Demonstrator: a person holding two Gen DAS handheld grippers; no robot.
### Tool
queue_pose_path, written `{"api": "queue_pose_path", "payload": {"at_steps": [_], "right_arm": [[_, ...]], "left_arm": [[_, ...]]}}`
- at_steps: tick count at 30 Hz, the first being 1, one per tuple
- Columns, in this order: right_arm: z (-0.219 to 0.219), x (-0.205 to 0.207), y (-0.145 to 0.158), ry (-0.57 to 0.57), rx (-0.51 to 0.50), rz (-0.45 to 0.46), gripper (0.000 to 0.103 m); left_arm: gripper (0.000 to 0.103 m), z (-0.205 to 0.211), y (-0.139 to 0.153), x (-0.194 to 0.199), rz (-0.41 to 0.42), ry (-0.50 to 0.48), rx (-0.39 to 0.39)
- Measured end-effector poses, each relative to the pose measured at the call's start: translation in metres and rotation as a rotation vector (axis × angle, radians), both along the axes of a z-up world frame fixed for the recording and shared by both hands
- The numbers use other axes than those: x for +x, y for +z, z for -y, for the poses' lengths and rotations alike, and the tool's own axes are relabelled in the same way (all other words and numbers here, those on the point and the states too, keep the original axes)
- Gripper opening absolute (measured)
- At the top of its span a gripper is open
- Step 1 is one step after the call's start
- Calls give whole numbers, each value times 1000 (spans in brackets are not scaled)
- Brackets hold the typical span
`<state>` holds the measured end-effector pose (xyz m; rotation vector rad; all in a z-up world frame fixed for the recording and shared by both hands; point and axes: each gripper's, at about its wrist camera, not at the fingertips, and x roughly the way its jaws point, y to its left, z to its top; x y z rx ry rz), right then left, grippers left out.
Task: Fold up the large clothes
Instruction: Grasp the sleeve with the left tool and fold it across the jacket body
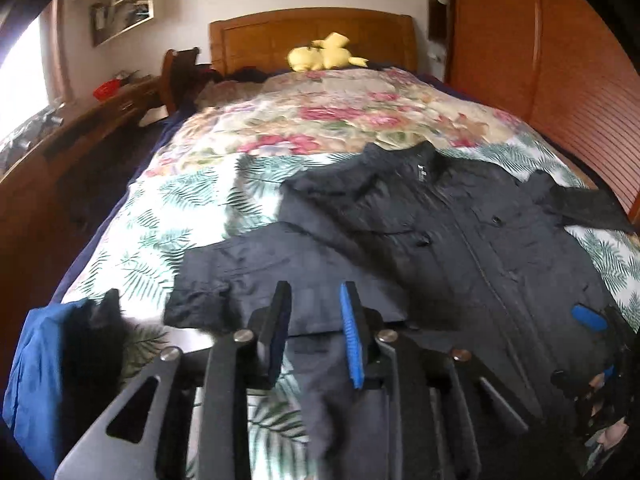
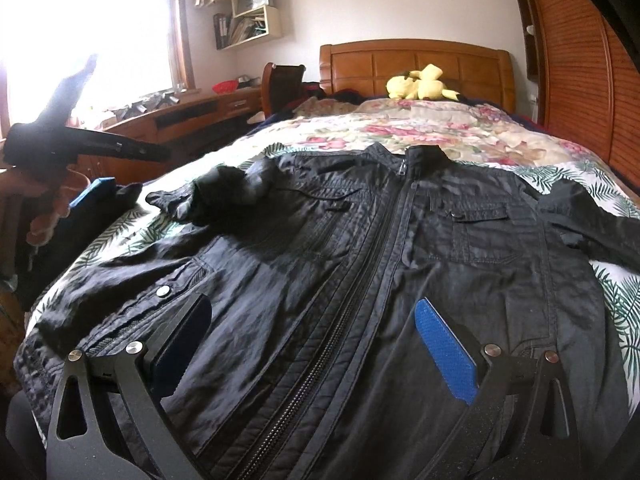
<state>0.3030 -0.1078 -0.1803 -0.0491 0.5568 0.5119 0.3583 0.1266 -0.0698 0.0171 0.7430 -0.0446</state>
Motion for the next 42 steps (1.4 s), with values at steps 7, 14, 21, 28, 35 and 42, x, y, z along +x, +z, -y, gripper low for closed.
{"api": "queue_pose_path", "payload": {"at_steps": [7, 14, 21, 28, 35, 42], "right_arm": [[0, 0, -2, 0, -8, -1, 103], [-2, 1, -3, 2, -12, -8, 103], [-4, 2, 0, 2, -25, -11, 103], [-5, -4, 4, 7, -47, 13, 103], [-4, -6, 6, 4, -45, 22, 103], [1, -13, 14, 7, -50, 35, 103]], "left_arm": [[28, -59, -41, 28, -96, 127, -15], [28, -89, -92, 45, -170, 205, -105], [28, -97, -111, 67, -194, 271, -149], [26, -105, -112, 83, -206, 327, -131], [3, -96, -78, 86, -110, 334, -43], [0, -49, -19, 73, -4, 238, 7]]}}
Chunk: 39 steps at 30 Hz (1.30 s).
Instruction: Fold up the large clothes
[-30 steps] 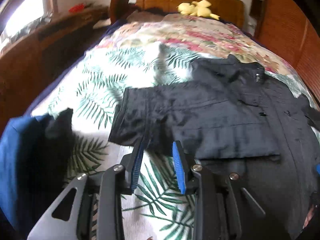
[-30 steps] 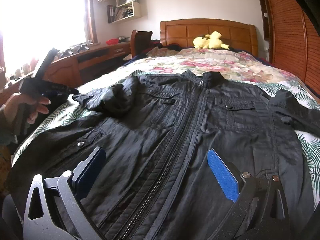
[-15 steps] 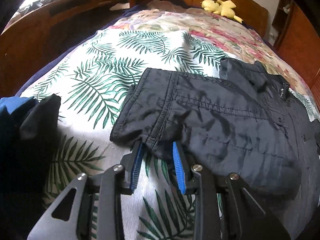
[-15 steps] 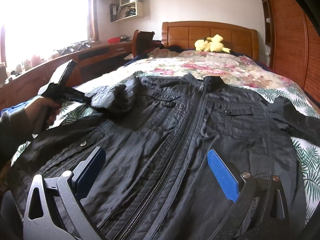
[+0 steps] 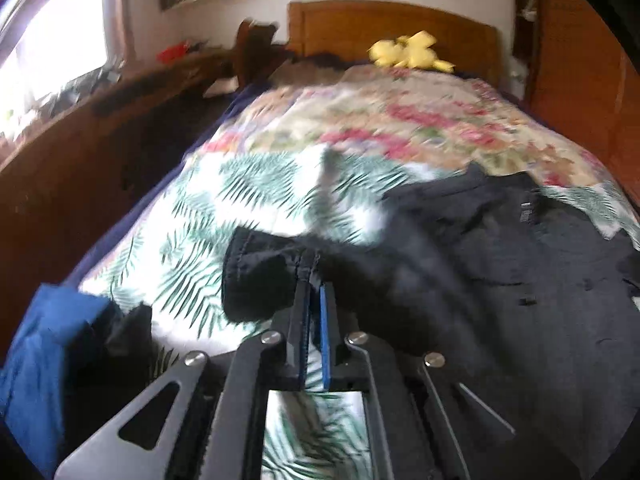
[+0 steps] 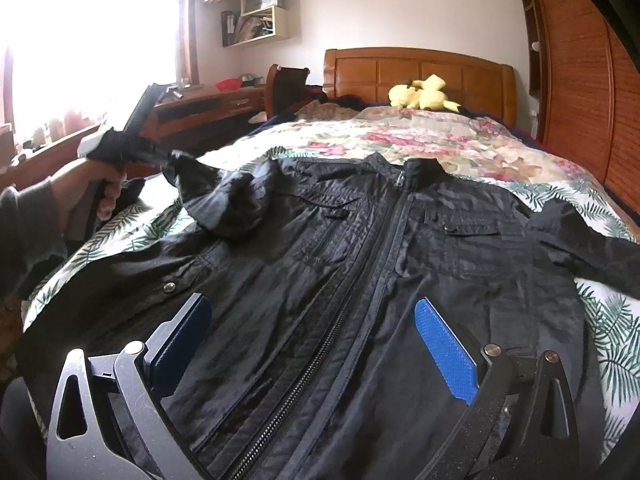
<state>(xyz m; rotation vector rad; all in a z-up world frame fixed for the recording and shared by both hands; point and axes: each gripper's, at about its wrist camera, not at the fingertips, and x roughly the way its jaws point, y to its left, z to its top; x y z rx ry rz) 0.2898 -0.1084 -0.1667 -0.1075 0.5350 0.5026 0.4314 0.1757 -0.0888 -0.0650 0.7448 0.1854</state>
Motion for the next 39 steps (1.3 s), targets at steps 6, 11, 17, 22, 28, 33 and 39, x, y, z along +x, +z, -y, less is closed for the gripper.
{"api": "queue_pose_path", "payload": {"at_steps": [6, 11, 17, 22, 28, 33, 39], "right_arm": [[19, -13, 15, -17, -3, 27, 103], [42, -30, 33, -31, 29, 58, 103], [71, -42, 49, -93, 40, 102, 103], [88, -49, 46, -133, 30, 112, 103], [88, -43, 32, -140, -14, 71, 103], [86, -40, 27, -143, -12, 41, 103], [74, -40, 24, -134, -19, 12, 103]], "left_arm": [[0, 68, 56, -31, 92, -120, 48], [0, 130, 95, -64, 152, -242, 48], [0, 185, 98, -113, 164, -347, 1], [0, 202, 74, -145, 152, -356, 45], [1, 204, 50, -167, 121, -349, 75], [5, 196, 36, -186, 114, -337, 58], [14, 182, 33, -222, 155, -333, 56]]}}
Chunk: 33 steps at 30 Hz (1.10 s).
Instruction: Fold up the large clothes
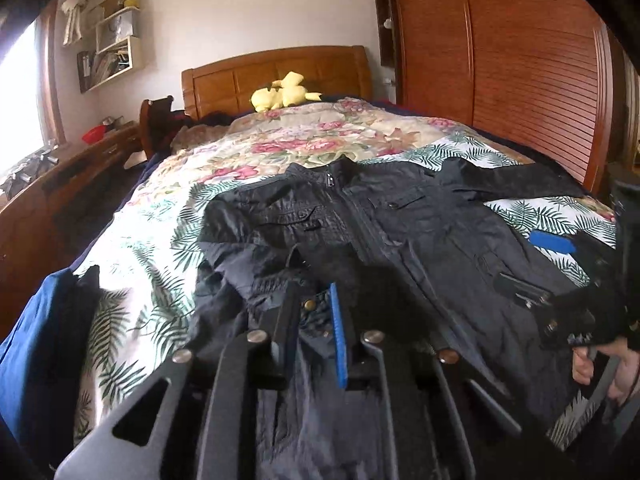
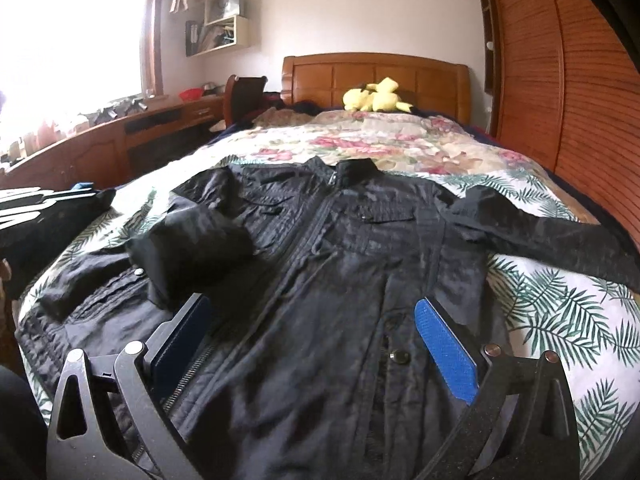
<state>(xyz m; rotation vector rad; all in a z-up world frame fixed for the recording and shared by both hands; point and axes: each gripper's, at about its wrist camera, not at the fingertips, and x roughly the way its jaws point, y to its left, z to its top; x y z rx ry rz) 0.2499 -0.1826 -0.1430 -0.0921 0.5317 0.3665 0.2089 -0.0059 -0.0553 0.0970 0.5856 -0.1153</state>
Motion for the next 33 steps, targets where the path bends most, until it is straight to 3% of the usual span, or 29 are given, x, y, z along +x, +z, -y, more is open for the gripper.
{"api": "queue_pose_path", "payload": {"at_steps": [8, 19, 33], "right_arm": [[-29, 1, 1, 51, 10, -31, 103], [-83, 20, -9, 162, 31, -117, 102], [-137, 45, -26, 286, -9, -199, 89]], "left_arm": [[16, -32, -11, -33, 17, 63, -32], [16, -66, -25, -49, 11, 106, -52], [16, -85, -32, -58, -1, 125, -39]]}}
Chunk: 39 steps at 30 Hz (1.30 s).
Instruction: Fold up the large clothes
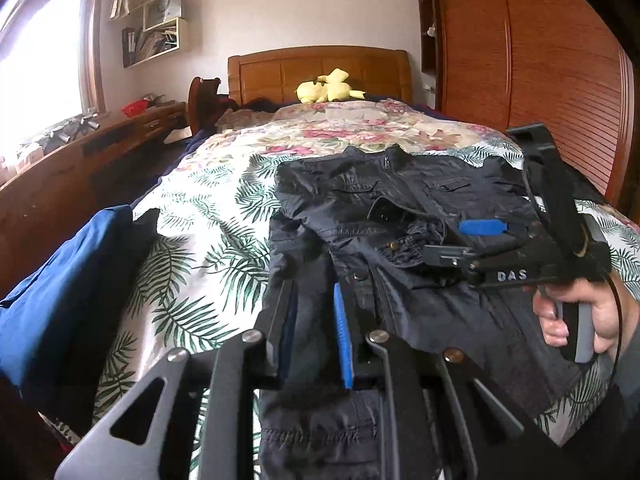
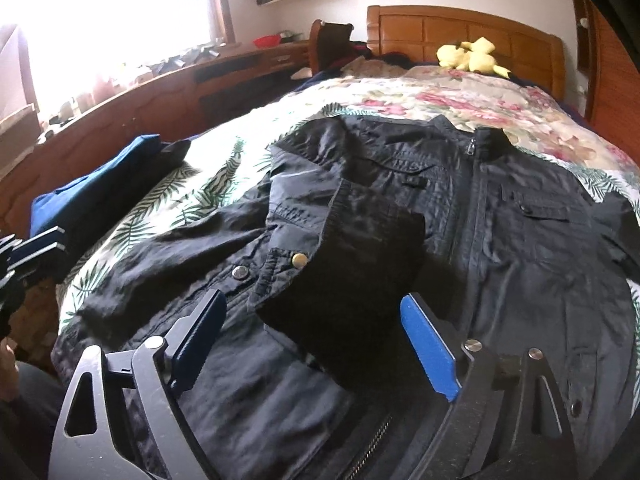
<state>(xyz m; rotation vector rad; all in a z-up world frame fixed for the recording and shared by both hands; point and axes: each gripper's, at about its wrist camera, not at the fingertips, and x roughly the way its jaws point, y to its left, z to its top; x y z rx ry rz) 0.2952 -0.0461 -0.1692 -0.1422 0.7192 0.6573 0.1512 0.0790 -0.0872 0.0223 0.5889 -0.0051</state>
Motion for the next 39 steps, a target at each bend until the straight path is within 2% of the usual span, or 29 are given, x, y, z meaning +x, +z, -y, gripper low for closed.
{"api": "queue_pose_path", "payload": {"at_steps": [4, 7, 8, 9, 11, 12, 13, 18, 25, 29, 32, 36, 39], "right_arm": [[-7, 9, -5, 3, -27, -5, 87], [-10, 18, -14, 10, -40, -28, 80], [-10, 20, -17, 11, -42, -40, 69], [-9, 24, -20, 7, -48, -57, 47], [-4, 28, -22, -9, -36, -77, 24], [1, 30, -21, -8, -14, -88, 15], [4, 30, -20, -4, 0, -91, 12], [24, 24, -5, -29, 72, -49, 6], [71, -18, 45, -86, 184, 80, 5], [96, -38, 61, -130, 183, 137, 5], [111, -42, 53, -171, 136, 131, 5], [128, -33, 26, -254, 65, 68, 5], [149, -31, 20, -327, 72, 69, 5]], "left_arm": [[16, 0, -1, -1, -1, 3, 7], [16, 0, -1, -1, 2, 9, 14], [16, 0, -1, 0, 1, 8, 13], [16, 0, -2, 0, 0, 8, 14], [16, 1, -2, 0, 0, 5, 16], [16, 1, -2, 0, 2, 5, 17], [16, 1, -2, 0, 3, 4, 17], [16, 4, 0, 0, 12, -6, 4], [16, 12, 7, -1, 41, -29, -16], [16, 21, 11, 0, 52, -47, -15], [16, 28, 12, 2, 56, -60, -17], [16, 43, 13, 8, 59, -77, -20], [16, 56, 15, 13, 62, -94, -20]]}}
